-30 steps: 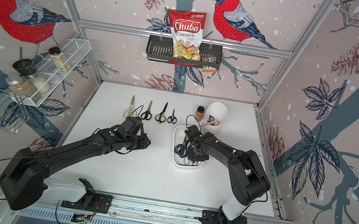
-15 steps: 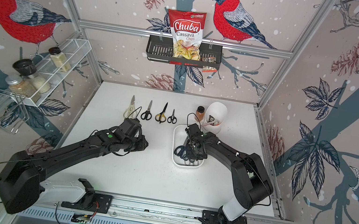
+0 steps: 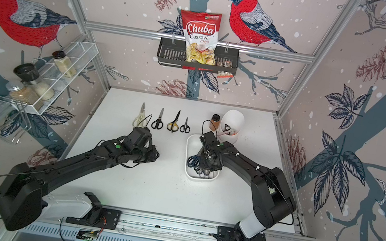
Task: Take the scissors out of the storage box
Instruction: Pick up the scissors from the storage box.
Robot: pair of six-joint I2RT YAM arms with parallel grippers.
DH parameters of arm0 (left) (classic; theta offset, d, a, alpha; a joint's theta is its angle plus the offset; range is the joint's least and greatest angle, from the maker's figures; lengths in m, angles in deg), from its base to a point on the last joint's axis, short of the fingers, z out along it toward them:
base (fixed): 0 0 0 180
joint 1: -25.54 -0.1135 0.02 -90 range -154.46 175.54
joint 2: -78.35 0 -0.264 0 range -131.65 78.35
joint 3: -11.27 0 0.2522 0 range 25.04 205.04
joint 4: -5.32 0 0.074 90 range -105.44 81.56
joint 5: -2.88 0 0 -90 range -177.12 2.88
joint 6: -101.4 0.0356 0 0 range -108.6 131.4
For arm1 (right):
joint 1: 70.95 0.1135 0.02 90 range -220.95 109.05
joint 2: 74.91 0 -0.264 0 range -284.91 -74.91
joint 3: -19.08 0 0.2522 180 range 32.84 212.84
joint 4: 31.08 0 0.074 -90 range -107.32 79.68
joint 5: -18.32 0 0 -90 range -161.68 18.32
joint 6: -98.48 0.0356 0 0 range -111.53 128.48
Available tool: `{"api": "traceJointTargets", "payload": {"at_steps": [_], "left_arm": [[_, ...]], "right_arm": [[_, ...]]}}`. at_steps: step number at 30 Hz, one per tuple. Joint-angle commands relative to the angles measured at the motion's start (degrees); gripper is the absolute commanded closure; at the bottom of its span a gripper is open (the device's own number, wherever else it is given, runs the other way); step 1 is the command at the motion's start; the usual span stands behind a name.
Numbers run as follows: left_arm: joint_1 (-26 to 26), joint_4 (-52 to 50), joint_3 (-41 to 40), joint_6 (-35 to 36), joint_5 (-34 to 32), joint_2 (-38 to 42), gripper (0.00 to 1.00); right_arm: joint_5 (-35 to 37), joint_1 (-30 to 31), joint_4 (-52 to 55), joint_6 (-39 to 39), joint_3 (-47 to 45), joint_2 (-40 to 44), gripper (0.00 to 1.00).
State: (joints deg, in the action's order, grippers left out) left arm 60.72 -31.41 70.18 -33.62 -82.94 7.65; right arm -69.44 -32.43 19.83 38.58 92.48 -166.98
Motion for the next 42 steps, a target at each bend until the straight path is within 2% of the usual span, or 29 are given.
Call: {"api": "traceJointTargets", "payload": {"at_steps": [1,12,23,34,42], "left_arm": [[0.1,-0.1,-0.1,-0.5,-0.9,0.3,0.7],[0.1,0.9,-0.1,-0.6,-1.0,-0.6,0.7],[0.0,-0.7,-0.6,-0.5,-2.9,0.9,0.7],[-1.7,-1.6,-3.4,-0.9,-3.2,5.5,0.69],[-2.9,-1.0,-4.4,-0.4,-2.6,6.7,0.69]], "right_arm": [[-0.3,1.6,3.0,2.2,1.5,0.1,0.69],[1.0,4.3,3.9,8.6,-0.4,-1.0,0.69],[2.0,4.4,-2.2,9.1,-0.6,-5.2,0.67],[3.6,3.7,-4.6,9.8,-3.3,-8.0,0.67],[5.3,3.7,-2.0,10.3,-2.8,-3.7,0.82]]}}
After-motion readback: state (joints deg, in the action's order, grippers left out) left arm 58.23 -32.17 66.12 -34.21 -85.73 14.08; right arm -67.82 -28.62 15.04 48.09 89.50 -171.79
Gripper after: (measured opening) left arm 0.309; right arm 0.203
